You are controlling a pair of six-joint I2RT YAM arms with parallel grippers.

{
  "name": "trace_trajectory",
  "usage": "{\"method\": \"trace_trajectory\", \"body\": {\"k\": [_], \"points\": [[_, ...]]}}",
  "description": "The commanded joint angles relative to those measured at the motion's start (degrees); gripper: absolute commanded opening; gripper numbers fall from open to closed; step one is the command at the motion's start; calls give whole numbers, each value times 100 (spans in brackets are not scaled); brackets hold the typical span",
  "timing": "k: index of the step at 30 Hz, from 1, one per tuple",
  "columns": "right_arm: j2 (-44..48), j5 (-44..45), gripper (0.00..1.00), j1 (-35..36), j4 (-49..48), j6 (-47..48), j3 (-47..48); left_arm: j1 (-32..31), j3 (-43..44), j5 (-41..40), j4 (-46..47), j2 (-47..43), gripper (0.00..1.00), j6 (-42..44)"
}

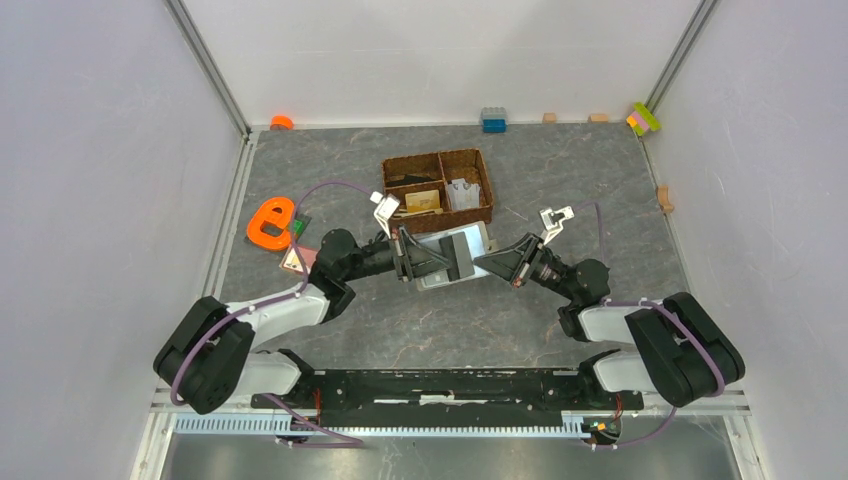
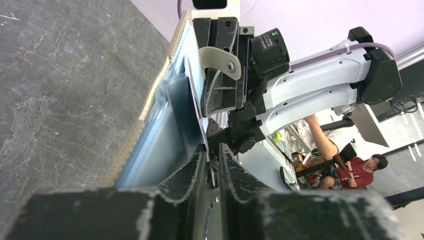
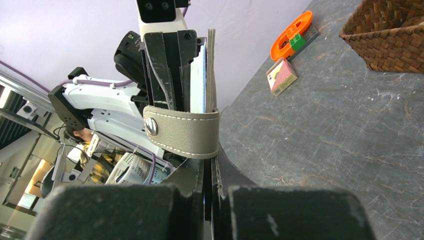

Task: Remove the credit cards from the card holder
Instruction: Remove the credit card from the card holder, then place the credit card in the storage box.

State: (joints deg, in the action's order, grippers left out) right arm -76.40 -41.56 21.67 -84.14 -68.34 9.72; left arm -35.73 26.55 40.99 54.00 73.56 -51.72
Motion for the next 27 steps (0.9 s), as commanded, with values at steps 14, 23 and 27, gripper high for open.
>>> {"method": "trace_trajectory", "body": {"k": [14,23,27], "points": [[333,263,2,-462,-83,298,-261,473,165,-1198,-1725,-444,2,476],[1032,753,1,-645,2386,1554,-30,487,199,-1820,-2487,-794,2,832],[1637,1421,1,-655,4006,2446,267,478,257,-1899,-2689,-803,2,957]]}}
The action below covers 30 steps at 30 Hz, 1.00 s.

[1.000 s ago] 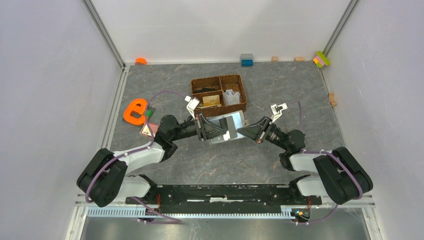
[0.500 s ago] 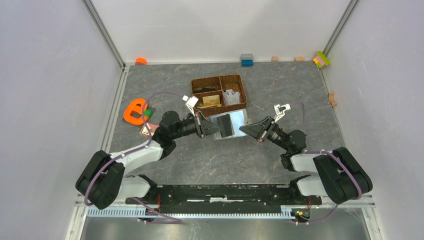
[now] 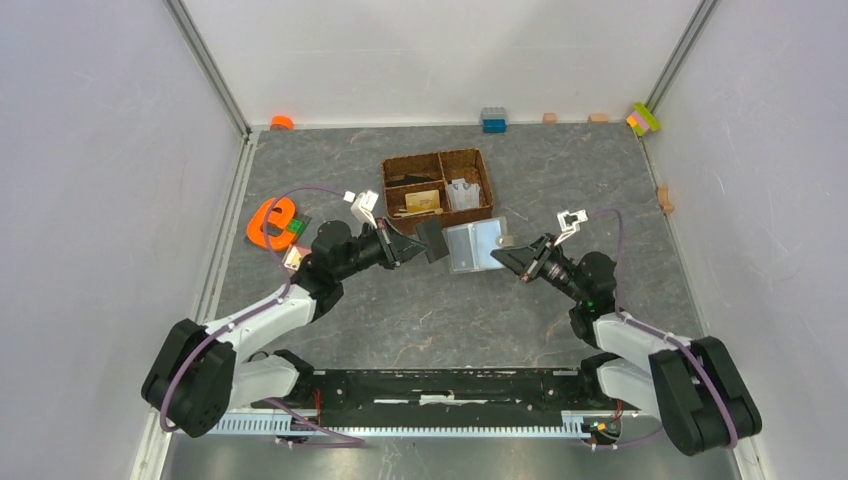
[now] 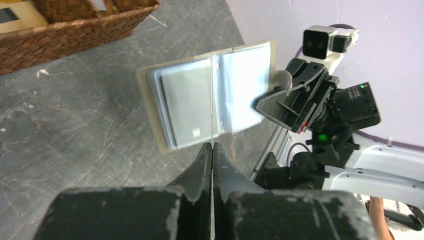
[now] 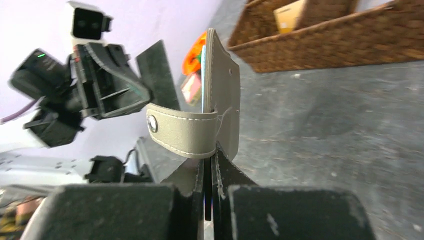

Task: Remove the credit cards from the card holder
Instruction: Place the credit card in the storage box.

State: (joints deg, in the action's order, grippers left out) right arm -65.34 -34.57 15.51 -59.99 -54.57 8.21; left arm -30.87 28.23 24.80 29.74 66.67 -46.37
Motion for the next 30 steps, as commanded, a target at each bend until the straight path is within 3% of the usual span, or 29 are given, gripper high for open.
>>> {"method": "trace_trajectory", "body": {"k": [1,6,10,16,18,24,30], "points": [[677,884,1,-45,1859,1214,482,-15,111,-341,-330,-103,2,453],[1435,1915,1,-51,2953,1877,625,-41,222,-657,-714,-137,2,690],[1802,2539,0,-48,3220,2032,578,-86,468,-1267,-1350,-220,2,932],[1851,2529,0,-54,3318,2056,598,-191,1206,-2114,-2018,-122,2,1078],[1836,2555,0,-48,3318,2055,578,-240,1640,-2781,-2533,75,2,1260],[1816,2643,0,-61,3333,2066,547,-288,3050,-3510,-3512,785,2,3143],[1706,2315,0,-57,3135,1887,524,-387,4075,-3336,-4001,1260,2,5850]]}}
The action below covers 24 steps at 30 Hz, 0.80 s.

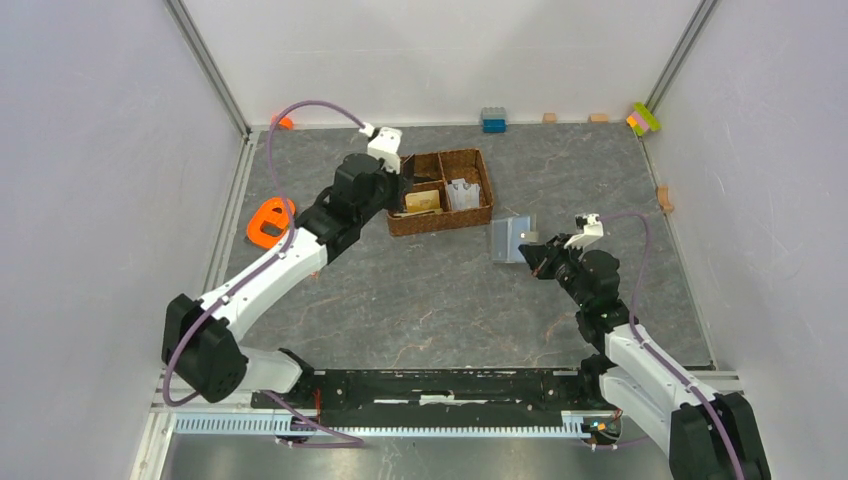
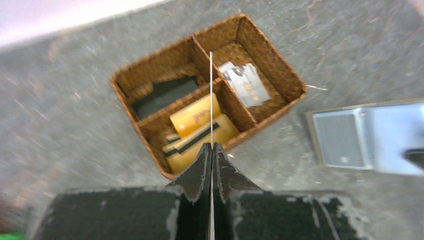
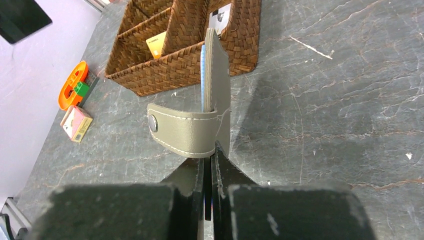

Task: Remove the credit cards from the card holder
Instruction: Place the credit card in the storage box.

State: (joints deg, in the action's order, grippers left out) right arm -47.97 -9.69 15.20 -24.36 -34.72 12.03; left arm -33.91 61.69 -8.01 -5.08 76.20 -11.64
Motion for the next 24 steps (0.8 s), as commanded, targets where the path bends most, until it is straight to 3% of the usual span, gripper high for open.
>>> {"method": "trace_trajectory", "body": {"k": [1,8,14,24], "points": [[-56,-234,0,-26,-473,-140,123,-109,914,-123,-687,487,2,2738],[-67,-505,0,-24,-703,-347,51,-291,1967,-1281,-1060,1773,2,4399],[-249,-733,0,-27,-1042,-617,-69,-305,3200,-1960,-1642,3010,2,4870],[-474,-997,0,-26,-1391,-868,-171,-301,3847,-2953,-1141,4389,2,6438]]}}
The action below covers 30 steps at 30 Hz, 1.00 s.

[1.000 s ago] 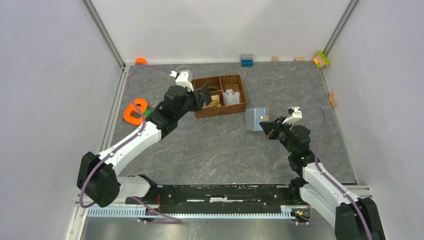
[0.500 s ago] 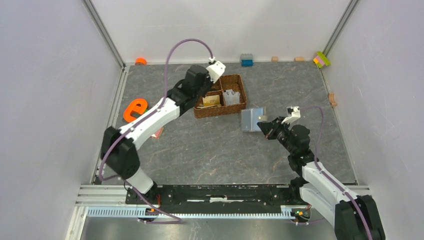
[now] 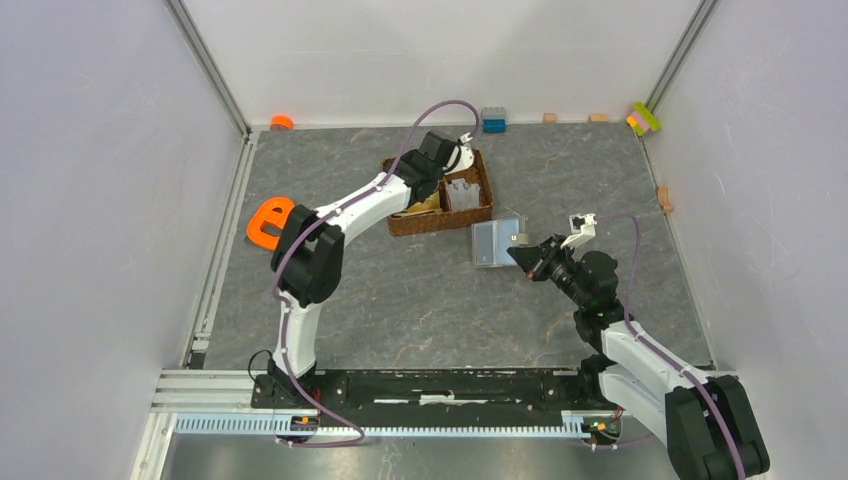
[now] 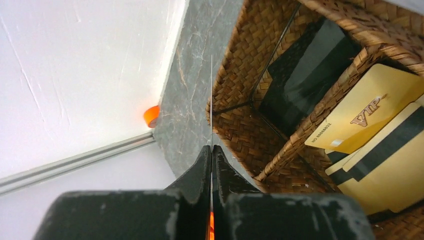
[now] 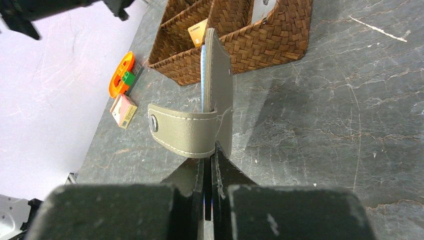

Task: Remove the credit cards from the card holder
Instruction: Place the credit card in the storage box.

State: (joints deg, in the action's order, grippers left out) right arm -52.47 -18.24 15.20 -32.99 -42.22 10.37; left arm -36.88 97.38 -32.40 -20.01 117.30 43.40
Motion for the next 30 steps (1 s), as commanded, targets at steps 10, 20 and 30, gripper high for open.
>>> {"method": "trace_trajectory", "body": {"k": [10,20,30], "points": [[45,-46,0,-45,-447,-107,-4,19,611,-20,432,946,2,1150],[-107,-84,0,-96,-514,-111,7,-44,404,-24,516,640,37,870],[-328,-321,0,-167,-993,3,-65,-763,-1373,28,824,-1478,67,-1281]]}}
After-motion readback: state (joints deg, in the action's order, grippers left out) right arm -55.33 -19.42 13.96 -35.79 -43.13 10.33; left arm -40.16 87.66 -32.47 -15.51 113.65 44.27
